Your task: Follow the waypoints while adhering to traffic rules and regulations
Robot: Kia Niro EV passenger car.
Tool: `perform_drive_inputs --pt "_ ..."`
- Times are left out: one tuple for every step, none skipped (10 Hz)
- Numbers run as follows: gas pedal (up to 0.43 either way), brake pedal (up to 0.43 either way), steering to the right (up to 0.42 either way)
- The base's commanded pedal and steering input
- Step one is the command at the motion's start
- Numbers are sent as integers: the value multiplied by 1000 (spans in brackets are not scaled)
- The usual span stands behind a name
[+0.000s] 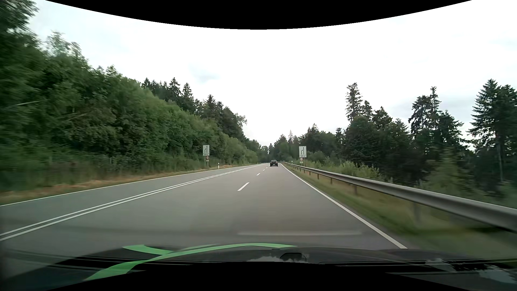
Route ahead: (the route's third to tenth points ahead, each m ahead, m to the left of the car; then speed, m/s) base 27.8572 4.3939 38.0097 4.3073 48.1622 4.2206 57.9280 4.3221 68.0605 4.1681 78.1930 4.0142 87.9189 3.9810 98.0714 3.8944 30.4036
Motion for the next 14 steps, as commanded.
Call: perform_drive_inputs --pt "280 0 3" --pt "280 0 3" --pt "280 0 3" --pt "280 0 3" --pt "280 0 2" --pt "280 0 2" --pt "280 0 1" --pt "280 0 1" --pt "280 0 1" --pt "268 0 1" --pt "260 0 1" --pt "260 0 1" --pt "260 0 1" --pt "260 0 1"
